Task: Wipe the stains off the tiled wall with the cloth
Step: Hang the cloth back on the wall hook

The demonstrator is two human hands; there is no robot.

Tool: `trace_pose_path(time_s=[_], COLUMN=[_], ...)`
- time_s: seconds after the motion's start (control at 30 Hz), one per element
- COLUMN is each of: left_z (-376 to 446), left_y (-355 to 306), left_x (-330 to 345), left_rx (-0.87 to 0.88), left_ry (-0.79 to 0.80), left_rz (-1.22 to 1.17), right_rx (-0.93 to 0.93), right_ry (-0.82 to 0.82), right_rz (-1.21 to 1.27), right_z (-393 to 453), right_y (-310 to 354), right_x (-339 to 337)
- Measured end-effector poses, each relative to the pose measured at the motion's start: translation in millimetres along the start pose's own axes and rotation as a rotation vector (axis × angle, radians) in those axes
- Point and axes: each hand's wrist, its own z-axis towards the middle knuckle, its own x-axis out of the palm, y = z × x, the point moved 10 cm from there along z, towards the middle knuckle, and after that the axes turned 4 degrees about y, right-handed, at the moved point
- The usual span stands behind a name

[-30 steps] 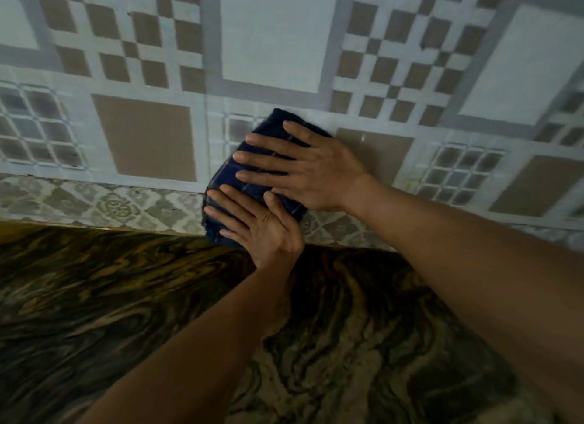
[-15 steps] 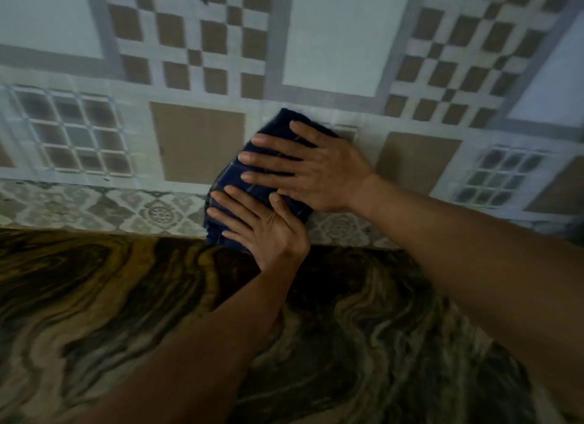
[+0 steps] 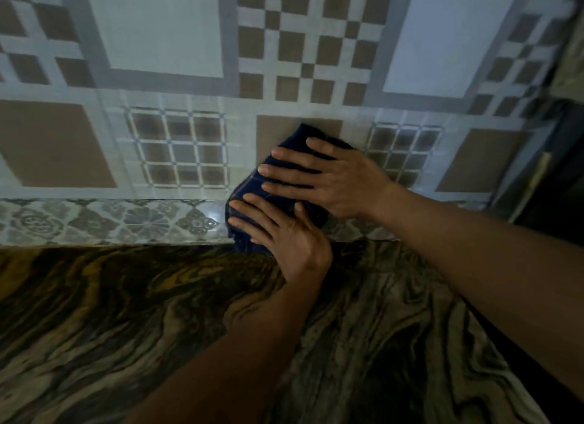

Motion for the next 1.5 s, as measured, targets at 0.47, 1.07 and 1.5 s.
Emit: trace_pose_path(time_s=[0.47,1.07,1.5], left_z=[-88,83,149], left_y=[-67,-252,-416], left_x=[52,-311,-290], left_rx=[0.029,0.370,0.860], left_ry=[0.819,0.497,0.029], left_rz=[-0.100,0.213,0.613], right_rx=[0.287,0.880,0.945], right_ry=[0.380,0.039,-0.106], right_rz=[0.192,0.722,0.692], right_z=[-64,74,93], right_y=[-19,-176,-299], right_x=[-57,-318,-255])
